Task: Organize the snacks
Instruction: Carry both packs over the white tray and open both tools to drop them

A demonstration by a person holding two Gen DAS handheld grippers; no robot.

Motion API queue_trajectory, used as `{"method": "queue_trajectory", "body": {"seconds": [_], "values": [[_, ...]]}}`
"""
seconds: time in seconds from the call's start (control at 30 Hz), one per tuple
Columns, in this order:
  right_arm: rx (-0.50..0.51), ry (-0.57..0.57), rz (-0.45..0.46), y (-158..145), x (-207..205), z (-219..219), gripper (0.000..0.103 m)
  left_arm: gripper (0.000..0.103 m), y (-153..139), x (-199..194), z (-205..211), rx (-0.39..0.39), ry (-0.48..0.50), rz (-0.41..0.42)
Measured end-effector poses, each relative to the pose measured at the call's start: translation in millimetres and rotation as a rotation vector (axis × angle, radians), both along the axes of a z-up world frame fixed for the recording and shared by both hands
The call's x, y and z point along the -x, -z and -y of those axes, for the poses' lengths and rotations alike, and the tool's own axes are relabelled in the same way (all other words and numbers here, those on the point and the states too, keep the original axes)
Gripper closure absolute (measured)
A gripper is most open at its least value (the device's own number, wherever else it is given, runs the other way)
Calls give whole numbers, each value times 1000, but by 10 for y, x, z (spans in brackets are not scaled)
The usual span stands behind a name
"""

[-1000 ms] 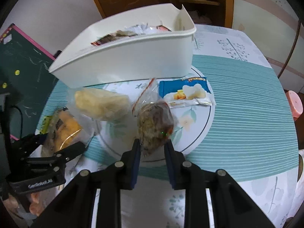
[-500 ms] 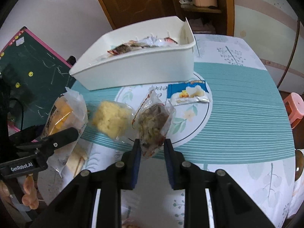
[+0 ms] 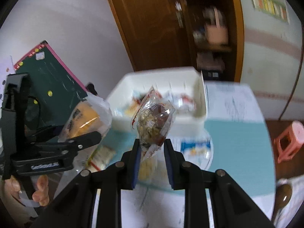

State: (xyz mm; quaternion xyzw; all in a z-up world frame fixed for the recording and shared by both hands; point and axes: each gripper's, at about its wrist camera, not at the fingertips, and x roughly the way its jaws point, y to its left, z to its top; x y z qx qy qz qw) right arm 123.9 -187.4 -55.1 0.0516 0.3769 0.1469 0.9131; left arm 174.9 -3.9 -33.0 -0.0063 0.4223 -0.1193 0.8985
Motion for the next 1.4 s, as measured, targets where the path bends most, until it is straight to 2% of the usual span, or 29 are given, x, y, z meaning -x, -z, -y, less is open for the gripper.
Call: {"method": "queue_trajectory", "body": {"seconds": [0.1,0.37,0.6,0.73,0.87,1.23,1.4], "values": [[22,-2,75,-334,-99,-50,79,25,-277,-146,-25,-25,-8,44],[62,2,192,-940,-426,-172,79,25,-861,-567,-35,-95,-46,144],[72,27,218,-1233,-765,-216,79,24,-1056,-952,-47,-119,-79,156],[54,56,195,-1266,-998,-201,79,24,-993,-1185,-51,-130,-93,137],[69,81,164,-1160,-1187,-222,79,24,-813,-1412,-40,-138,-110,105],[90,133,36,-637,-1640,-169,79,23,-294,-1778,1,-139,-135,26],[91,136,-40,-379,-1815,-176,78,16,16,-1983,-27,-111,-144,-66]]}}
